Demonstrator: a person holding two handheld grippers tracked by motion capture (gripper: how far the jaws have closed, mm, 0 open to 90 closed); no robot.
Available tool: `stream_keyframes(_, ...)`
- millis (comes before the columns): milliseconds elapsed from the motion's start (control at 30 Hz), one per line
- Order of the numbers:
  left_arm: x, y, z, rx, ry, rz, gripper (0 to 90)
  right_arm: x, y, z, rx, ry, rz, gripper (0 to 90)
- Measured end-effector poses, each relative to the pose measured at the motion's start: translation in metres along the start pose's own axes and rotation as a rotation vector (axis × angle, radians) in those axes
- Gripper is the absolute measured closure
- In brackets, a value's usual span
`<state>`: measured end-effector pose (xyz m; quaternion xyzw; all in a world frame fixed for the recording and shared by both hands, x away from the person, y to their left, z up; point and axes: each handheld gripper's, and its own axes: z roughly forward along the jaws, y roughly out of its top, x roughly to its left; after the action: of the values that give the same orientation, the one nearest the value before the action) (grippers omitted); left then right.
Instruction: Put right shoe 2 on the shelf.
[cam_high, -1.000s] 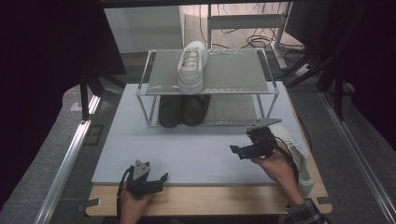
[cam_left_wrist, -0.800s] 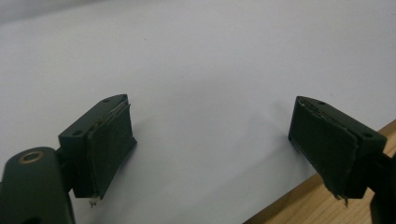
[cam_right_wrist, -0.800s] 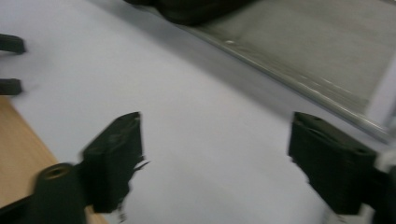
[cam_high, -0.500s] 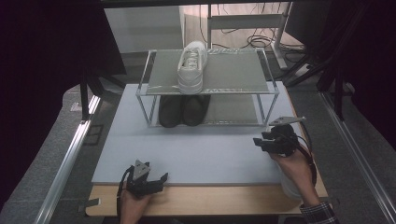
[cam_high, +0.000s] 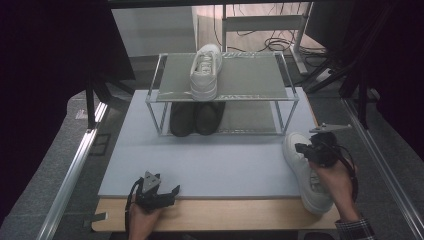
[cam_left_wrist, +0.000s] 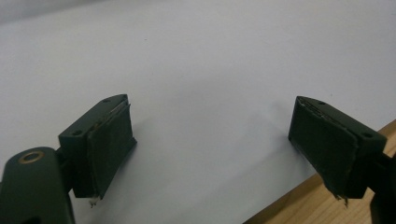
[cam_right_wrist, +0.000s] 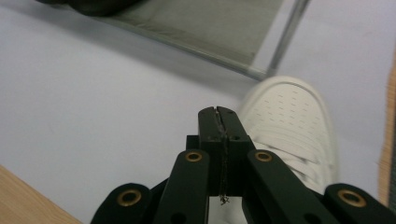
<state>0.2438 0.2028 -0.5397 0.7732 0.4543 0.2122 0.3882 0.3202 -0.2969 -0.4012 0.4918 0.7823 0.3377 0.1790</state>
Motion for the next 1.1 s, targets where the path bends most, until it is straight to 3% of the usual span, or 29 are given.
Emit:
stream_keyframes(233, 0.000, 0.000, 0.000, 0.000, 0.000, 0.000, 13.4, -0.022, -0.009, -0.012, -0.008, -0.058, 0.034, 89.6)
stream_keyframes(533, 0.000, 0.000, 0.000, 0.000, 0.000, 0.000, 13.4, -0.051, -0.029, -0.012, 0.005, -0.106, 0.103, 89.6)
stream_keyframes(733, 0.000, 0.000, 0.000, 0.000, 0.000, 0.000, 13.4, -0.061, -0.041, -0.010, 0.016, -0.132, 0.123, 89.6)
stream_keyframes(1100, 0.000, 0.000, 0.000, 0.000, 0.000, 0.000, 13.4, -0.070, -0.065, 0.000, 0.056, -0.134, 0.164, 89.5)
